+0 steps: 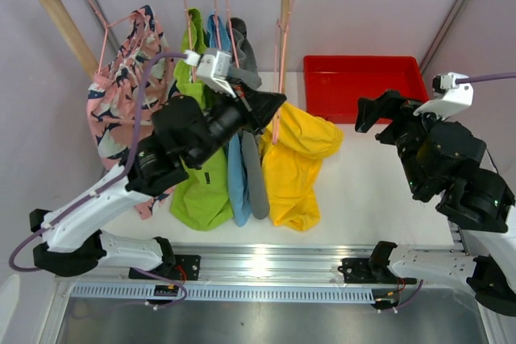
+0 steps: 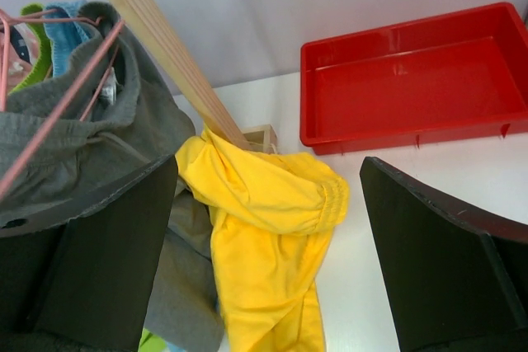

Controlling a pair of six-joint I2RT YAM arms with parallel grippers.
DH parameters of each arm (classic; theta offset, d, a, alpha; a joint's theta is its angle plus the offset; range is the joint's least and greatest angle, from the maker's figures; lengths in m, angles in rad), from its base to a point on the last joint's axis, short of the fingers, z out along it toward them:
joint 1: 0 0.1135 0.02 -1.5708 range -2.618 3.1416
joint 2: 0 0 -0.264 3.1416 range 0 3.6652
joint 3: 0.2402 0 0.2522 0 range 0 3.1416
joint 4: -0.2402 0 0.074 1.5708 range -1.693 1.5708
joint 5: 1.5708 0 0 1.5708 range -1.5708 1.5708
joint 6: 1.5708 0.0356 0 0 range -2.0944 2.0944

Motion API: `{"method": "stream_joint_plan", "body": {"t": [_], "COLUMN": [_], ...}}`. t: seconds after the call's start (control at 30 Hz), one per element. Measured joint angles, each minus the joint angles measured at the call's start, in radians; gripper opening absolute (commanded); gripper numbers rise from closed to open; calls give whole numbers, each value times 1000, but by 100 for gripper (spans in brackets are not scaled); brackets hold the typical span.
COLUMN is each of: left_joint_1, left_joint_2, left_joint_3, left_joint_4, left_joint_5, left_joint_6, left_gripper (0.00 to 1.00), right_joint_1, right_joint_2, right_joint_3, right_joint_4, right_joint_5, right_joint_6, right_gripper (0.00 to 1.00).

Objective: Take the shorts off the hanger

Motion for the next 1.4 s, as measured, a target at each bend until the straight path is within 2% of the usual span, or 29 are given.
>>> {"method": "stream_joint_plan", "body": {"t": [0.13, 0.33, 0.73, 0.97, 1.03, 1.07, 1.1, 1.17, 1.2, 1.27, 1.3, 1.4], "left_joint_1": [19, 101, 248, 270, 270, 270, 270, 270, 270, 270, 270, 270], "left_joint_2": [45, 30, 90, 132, 129, 126, 123, 114, 109, 97, 89, 64], "left_joint_3": [-1, -10, 16, 19, 19, 19, 18, 16, 15, 15, 15, 26], "left_joint_4": [-3, 18, 12, -42, -47, -49, -52, -62, -64, -65, -68, -93], "left_joint_5": [51, 64, 132, 168, 168, 168, 168, 169, 170, 173, 177, 188], "left_joint_6": [-51, -142, -259, -303, -304, -305, -306, -308, -312, -313, -310, -296], "left_gripper": [0, 0, 0, 1, 9, 16, 35, 50, 67, 81, 99, 99], "right_joint_1": [0, 0, 0, 0, 0, 0, 0, 0, 0, 0, 0, -1], "right_joint_2": [-28, -75, -80, -91, -96, -99, -102, -109, -111, -113, -111, -94], "right_joint_3": [-6, -8, -32, -48, -49, -50, -50, -51, -51, -56, -60, -81], "right_joint_4": [-25, -36, -49, -60, -71, -76, -80, -88, -89, -92, -92, -96], "right_joint_5": [-1, 8, 11, 12, 13, 13, 13, 14, 14, 13, 13, -1], "right_joint_6": [13, 20, 20, 32, 39, 42, 45, 50, 51, 53, 53, 53], "right_gripper": [99, 99, 99, 100, 99, 100, 100, 99, 99, 99, 100, 99]}}
